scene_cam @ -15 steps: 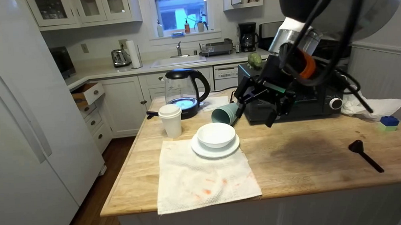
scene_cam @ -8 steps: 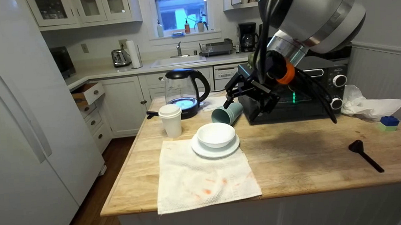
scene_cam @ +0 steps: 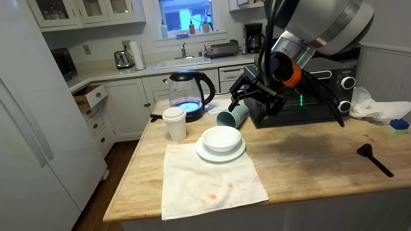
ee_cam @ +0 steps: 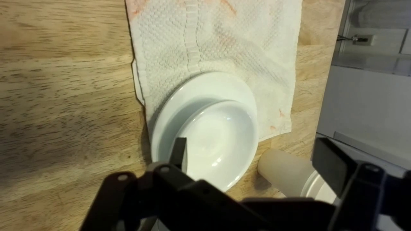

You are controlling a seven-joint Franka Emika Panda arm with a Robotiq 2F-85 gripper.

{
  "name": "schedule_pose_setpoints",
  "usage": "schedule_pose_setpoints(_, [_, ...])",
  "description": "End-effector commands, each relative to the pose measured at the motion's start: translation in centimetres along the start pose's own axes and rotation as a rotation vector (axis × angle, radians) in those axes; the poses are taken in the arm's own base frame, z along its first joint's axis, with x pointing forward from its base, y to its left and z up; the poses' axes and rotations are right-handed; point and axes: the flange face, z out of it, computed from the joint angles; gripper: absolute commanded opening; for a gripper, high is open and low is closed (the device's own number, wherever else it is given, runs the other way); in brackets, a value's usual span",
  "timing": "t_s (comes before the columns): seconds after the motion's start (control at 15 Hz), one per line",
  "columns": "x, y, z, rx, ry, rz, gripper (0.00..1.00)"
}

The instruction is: Remove the bowls from the plate

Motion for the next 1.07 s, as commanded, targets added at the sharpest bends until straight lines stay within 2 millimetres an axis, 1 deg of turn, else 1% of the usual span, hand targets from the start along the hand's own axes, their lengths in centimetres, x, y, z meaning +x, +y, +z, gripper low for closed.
schedule_pose_setpoints(0.0, [0.7,1.1,1.8,0.001,0.018,0.052,1.00])
schedule_pose_setpoints(0.13, [0.7,2.2,3.0,-0.008,0.011,0.075,1.00])
schedule_pose_setpoints(0.33, [1.0,3.2,4.6,0.001,0.017,0.119,1.00])
schedule_pose_setpoints(0.47, [1.5,3.6,5.5,0.017,0.034,0.154,1.00])
schedule_pose_setpoints(0.67, [2.4,3.6,6.8,0.048,0.065,0.202,1.00])
schedule_pose_setpoints(0.73, [2.6,3.7,7.2,0.053,0.070,0.211,0.98])
schedule_pose_setpoints(0.8, [2.8,3.7,7.6,0.063,0.075,0.216,0.93])
schedule_pose_setpoints(0.87, [3.0,3.8,8.0,0.068,0.079,0.222,0.93])
schedule_pose_setpoints(0.93, [3.1,3.9,8.3,0.069,0.081,0.224,0.80])
schedule_pose_setpoints(1.0, [3.2,3.9,8.6,0.072,0.083,0.227,0.76])
